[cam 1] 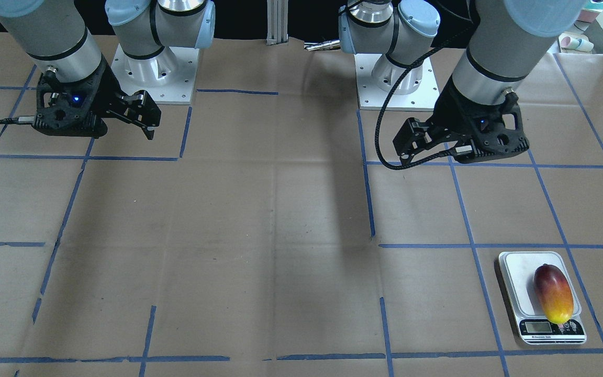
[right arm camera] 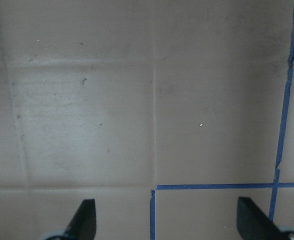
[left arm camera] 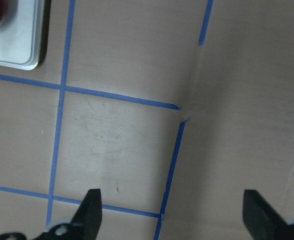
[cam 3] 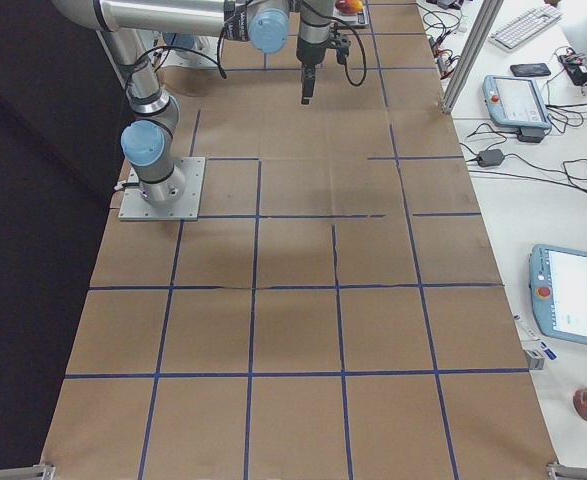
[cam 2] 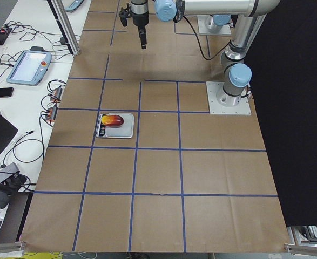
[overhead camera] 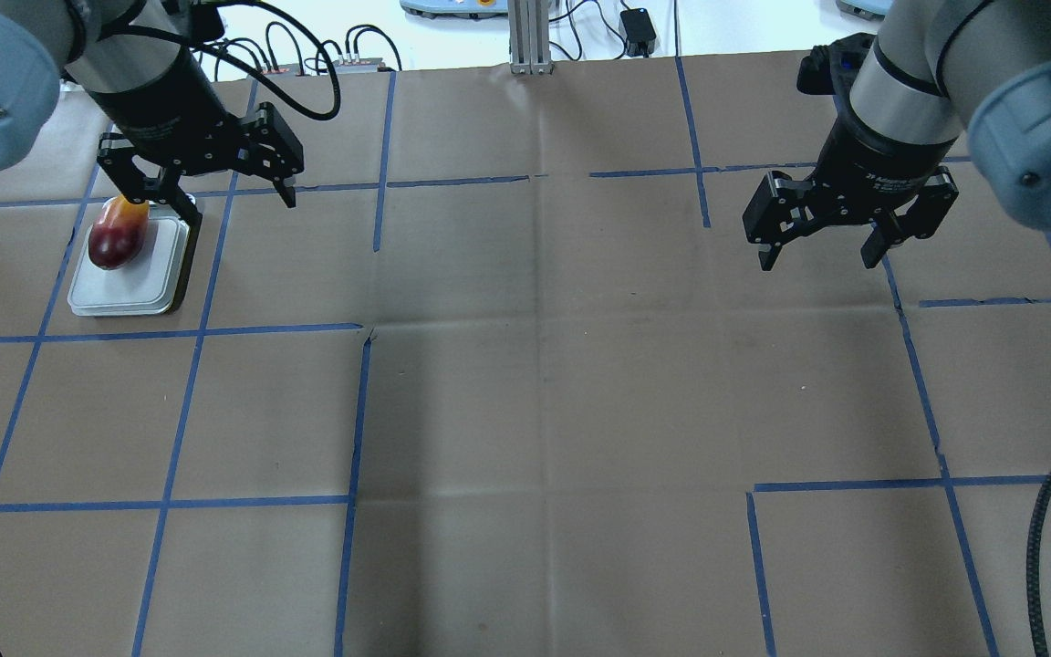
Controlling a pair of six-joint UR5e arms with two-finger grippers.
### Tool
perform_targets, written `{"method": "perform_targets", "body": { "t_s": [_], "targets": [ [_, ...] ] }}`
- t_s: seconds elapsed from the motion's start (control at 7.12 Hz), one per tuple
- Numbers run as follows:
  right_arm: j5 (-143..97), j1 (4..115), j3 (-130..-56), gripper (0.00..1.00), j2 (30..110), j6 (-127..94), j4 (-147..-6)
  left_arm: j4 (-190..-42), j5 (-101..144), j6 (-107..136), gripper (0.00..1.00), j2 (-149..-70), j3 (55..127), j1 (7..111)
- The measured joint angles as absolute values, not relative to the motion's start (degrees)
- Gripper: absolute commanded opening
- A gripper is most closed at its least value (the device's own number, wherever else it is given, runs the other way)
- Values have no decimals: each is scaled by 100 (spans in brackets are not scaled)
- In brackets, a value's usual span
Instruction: Weigh mango
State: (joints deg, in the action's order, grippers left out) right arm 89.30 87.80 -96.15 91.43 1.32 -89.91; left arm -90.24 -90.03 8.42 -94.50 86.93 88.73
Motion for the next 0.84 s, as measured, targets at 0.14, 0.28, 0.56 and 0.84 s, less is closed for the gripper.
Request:
{"method": "perform_targets", "body": {
  "t_s": [0.14,0.28,0.56,0.84],
  "targets": [
    [8930,8780,-9615,100,9142,132,-8991,-9032,-8988,869,100,-9385,8758,8953],
    [8930,8780,-9615,100,9141,132,-8991,-9036,-8989,838,100,-9329,8801,8979],
    [8930,8780,-9615,100,9141,132,-8991,-9048,-9016,720,100,-9290,8826,8993],
    [8930,8780,-9615,100,9141,132,-8989,-9050,-9034,317,100,-9274,8822,8997]
  ]
}}
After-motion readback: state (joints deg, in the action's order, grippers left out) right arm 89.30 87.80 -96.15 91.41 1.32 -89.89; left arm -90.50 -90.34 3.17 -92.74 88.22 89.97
